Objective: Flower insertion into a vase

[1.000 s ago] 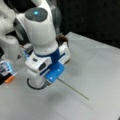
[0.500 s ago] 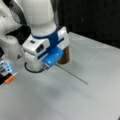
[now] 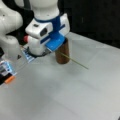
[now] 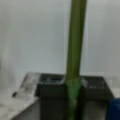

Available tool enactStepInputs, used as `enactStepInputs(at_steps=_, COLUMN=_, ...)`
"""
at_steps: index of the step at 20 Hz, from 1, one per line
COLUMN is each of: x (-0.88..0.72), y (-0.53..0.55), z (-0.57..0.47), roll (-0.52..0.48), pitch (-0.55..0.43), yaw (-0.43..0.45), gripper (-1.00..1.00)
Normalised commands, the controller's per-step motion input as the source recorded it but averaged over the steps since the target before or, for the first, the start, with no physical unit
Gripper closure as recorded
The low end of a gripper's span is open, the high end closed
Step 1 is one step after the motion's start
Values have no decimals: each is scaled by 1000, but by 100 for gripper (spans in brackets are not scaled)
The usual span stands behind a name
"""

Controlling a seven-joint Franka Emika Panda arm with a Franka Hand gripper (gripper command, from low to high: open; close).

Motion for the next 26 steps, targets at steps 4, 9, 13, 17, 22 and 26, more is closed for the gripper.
enactStepInputs(at_steps=4, x=-302, y=188, z=-33, roll=-14, pitch=-37, yaw=-56, gripper=100)
enactStepInputs(at_steps=9, x=-223, y=122, z=-87, roll=-3, pitch=-64, yaw=-76, gripper=100)
enactStepInputs(at_steps=13, x=-201, y=110, z=-81, roll=0, pitch=-70, yaw=-80, gripper=100)
enactStepInputs(at_steps=17, x=-246, y=161, z=-53, roll=13, pitch=-45, yaw=-128, gripper=100)
enactStepInputs(at_steps=22, x=-342, y=315, z=-20, roll=19, pitch=-49, yaw=-138, gripper=100)
enactStepInputs(at_steps=26, x=-304, y=344, z=-43, roll=16, pitch=-72, yaw=-114, gripper=100)
